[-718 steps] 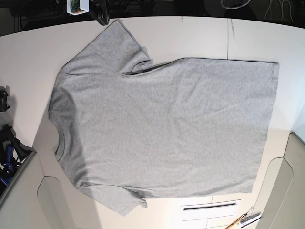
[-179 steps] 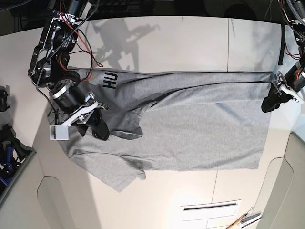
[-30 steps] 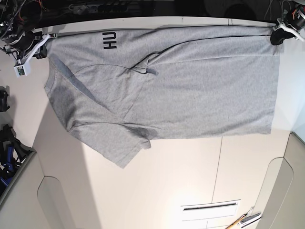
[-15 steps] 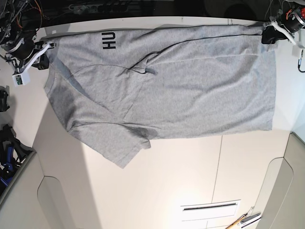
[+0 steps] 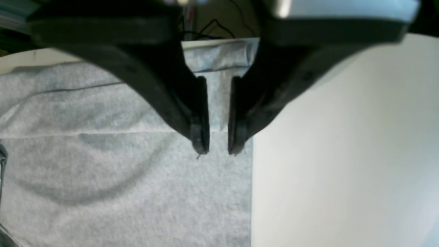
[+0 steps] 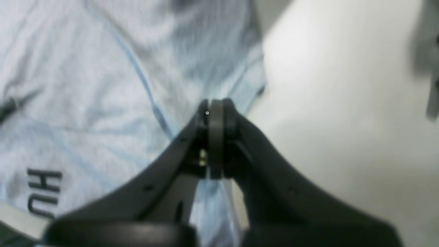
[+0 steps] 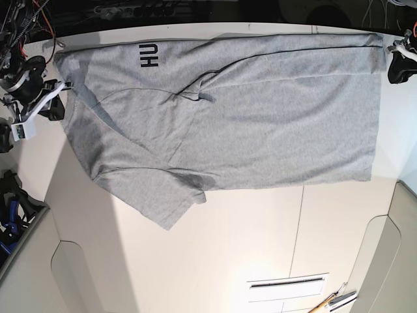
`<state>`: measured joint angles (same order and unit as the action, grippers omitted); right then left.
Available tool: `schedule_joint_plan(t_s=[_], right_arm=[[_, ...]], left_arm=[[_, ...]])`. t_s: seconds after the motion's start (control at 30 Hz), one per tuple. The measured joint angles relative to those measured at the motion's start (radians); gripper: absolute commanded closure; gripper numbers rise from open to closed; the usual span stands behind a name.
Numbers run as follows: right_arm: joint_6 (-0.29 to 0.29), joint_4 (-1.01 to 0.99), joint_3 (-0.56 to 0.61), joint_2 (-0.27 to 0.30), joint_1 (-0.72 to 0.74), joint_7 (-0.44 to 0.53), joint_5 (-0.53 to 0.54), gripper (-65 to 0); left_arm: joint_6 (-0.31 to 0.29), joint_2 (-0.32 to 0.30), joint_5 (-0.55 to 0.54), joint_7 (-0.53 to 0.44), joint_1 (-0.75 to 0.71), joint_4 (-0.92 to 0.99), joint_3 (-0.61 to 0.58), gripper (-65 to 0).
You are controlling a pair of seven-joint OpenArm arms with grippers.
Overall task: Fold the T-shirt properly
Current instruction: 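Open both grippers and move the right gripper to the sleeve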
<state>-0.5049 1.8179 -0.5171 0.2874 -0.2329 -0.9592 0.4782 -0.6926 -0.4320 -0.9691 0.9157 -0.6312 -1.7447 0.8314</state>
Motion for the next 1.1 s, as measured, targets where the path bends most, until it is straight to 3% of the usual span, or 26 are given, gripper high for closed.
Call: schedule_joint_plan(t_s=[0.07, 0.1, 0.3, 0.4, 0.57, 0.73, 0.8, 0.97, 1.1], right_arm=[[-0.001, 0.000, 0.000, 0.000, 0.034, 0.013, 0.002, -27.1], [-0.001, 0.001, 0.000, 0.000, 0.050, 0.019, -0.002, -29.6], [-0.003, 0.000, 0.000, 0.022, 0.153, 0.047, -0.058, -31.0], [-0.005, -0.044, -0.001, 0.051, 0.221, 0.069, -0.071, -32.2], [-0.014, -0.282, -0.003, 0.096, 0.365, 0.071, -0.060, -32.2], [-0.081, -0.594, -0.001, 0.126, 0.523, 0.067, 0.081, -34.7], [-0.078, -0.713, 0.005, 0.126, 0.567, 0.069, 0.105, -35.6], [-0.079, -0.929, 0.093, 0.127, 0.622, 0.105, 0.053, -35.6], [-0.079, -0.961, 0.201, 0.129, 0.636, 0.164, 0.019, -35.6]], left_arm=[[0.000, 0.000, -0.003, -0.001, 0.003, 0.000, -0.001, -13.6], [0.000, 0.000, -0.011, -0.001, 0.004, 0.000, -0.001, -13.6], [0.000, 0.000, -0.021, -0.001, 0.003, 0.000, -0.001, -14.3], [0.000, 0.000, -0.023, 0.000, 0.003, 0.000, -0.001, -20.3], [0.000, 0.000, -0.023, -0.011, 0.003, 0.000, -0.001, -21.6], [0.000, 0.000, -0.024, -0.026, 0.003, 0.000, -0.001, -21.6], [0.000, 0.000, -0.025, -0.026, 0.004, 0.000, -0.001, -21.6], [0.000, 0.000, -0.027, -0.026, 0.005, 0.000, -0.001, -21.6], [0.000, 0.000, -0.027, -0.027, 0.006, 0.000, -0.001, -21.6]])
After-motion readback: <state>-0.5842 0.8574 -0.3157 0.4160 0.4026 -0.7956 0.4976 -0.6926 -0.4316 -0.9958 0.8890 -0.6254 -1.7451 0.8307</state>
